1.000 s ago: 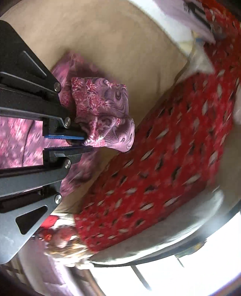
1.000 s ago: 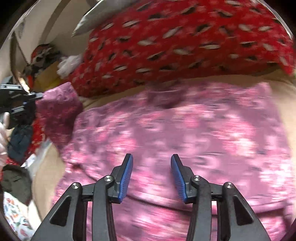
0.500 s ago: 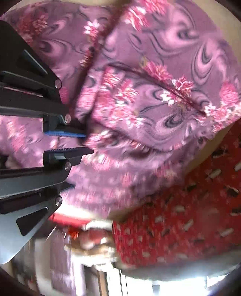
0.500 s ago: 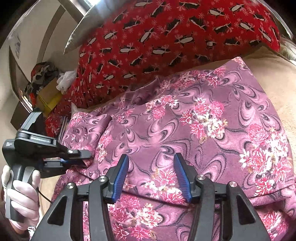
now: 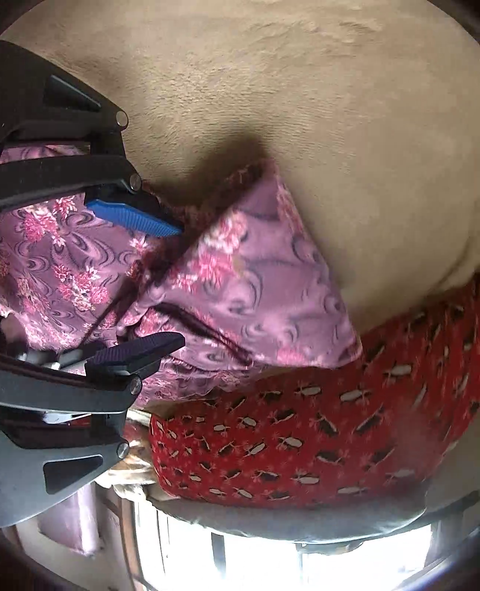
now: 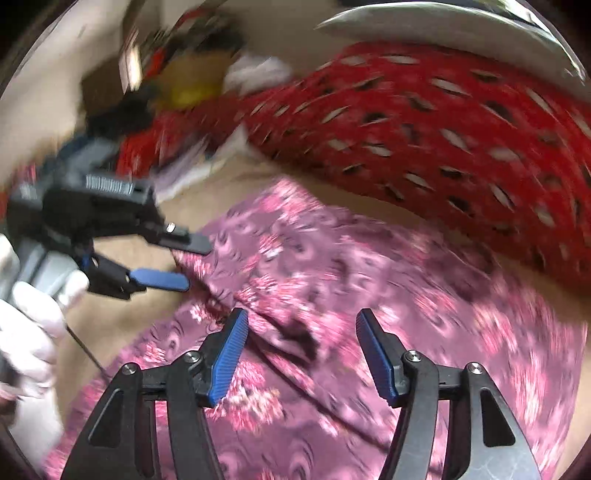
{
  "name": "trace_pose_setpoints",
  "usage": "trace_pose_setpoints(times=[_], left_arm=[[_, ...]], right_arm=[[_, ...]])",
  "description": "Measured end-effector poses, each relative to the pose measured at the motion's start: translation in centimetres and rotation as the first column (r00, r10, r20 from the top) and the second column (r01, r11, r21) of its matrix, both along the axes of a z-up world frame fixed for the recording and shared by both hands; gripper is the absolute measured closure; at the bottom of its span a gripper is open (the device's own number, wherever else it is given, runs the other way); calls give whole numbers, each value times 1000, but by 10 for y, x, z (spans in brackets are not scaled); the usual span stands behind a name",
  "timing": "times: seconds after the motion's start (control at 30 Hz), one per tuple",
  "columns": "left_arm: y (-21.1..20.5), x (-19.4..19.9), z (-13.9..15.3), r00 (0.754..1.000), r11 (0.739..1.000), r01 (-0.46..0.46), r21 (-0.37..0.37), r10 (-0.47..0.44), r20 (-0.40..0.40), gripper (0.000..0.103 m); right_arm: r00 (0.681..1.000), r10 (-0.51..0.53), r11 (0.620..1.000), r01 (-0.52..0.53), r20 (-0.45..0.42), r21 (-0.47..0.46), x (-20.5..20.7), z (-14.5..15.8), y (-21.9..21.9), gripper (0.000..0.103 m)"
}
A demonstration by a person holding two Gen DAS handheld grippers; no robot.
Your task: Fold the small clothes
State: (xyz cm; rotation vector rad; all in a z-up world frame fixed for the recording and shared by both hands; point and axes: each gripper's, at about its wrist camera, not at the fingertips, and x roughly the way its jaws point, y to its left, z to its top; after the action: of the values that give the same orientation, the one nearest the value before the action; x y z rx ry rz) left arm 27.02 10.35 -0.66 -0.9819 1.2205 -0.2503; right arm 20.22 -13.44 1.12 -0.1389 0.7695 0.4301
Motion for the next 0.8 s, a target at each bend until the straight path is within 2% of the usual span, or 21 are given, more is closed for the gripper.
trace_pose_setpoints(times=[0.1, 0.13, 0.17, 0.2, 0.27, 0.3, 0.33, 0.37, 0.47, 0.53, 0.6, 0.67, 0.7, 0.73, 0.77, 0.8], left_arm=[[-3, 2, -5, 1000, 1000, 8, -16, -8, -16, 51], [-4, 2, -6, 1000, 1000, 14, -14, -14, -16, 51], [-6, 2, -5, 1000, 1000, 19, -8, -19, -14, 51], [-10, 2, -6, 1000, 1000, 22, -4, -22, -12, 51], [-16, 2, -4, 1000, 1000, 29, 6, -29, -7, 51], [-17, 2, -5, 1000, 1000, 29, 9, -28, -9, 51], [-18, 1, -5, 1000, 1000, 25, 9, -25, -14, 51], [-20, 2, -7, 1000, 1000, 21, 8, -21, -18, 51], [-27, 0, -6, 1000, 1000, 19, 14, -19, -20, 51], [-26, -1, -6, 1000, 1000, 14, 18, -14, -22, 51], [-26, -1, -7, 1000, 1000, 8, 15, -7, -29, 51], [-26, -2, -8, 999, 1000, 4, 16, -3, -35, 51], [-26, -2, -7, 999, 1000, 5, 16, -4, -37, 51], [-26, -3, -6, 999, 1000, 7, 18, -6, -36, 51], [-26, -3, -5, 999, 1000, 10, 22, -9, -32, 51], [-27, -4, -2, 1000, 999, 15, 32, -15, -25, 51]], right_arm=[[999, 26, 987, -31, -33, -155, 13, -23, 29, 41], [999, 22, 984, -29, -42, -174, 18, -29, 32, 41], [998, 15, 991, -24, -65, -133, 22, -32, 29, 42], [997, -4, 997, -3, -82, -76, 25, -32, 21, 48], [989, -39, 996, 50, -141, 71, 32, -31, 1, 54], [984, -55, 989, 78, -169, 130, 35, -31, -10, 66], [978, -80, 980, 112, -190, 166, 38, -32, -20, 85], [974, -101, 976, 136, -204, 169, 41, -33, -26, 88], [969, -121, 973, 159, -216, 166, 43, -35, -34, 88], [970, -113, 969, 155, -215, 193, 37, -31, -32, 75], [977, -102, 977, 134, -186, 165, 34, -29, -23, 61], [987, -90, 994, 97, -133, 48, 33, -33, -3, 62], [992, -80, 997, 79, -102, -19, 31, -35, 4, 68], [995, -64, 996, 60, -76, -59, 30, -36, 9, 80], [995, -62, 998, 60, -76, -35, 30, -33, 6, 83], [993, -77, 996, 80, -93, 36, 32, -29, -5, 85]])
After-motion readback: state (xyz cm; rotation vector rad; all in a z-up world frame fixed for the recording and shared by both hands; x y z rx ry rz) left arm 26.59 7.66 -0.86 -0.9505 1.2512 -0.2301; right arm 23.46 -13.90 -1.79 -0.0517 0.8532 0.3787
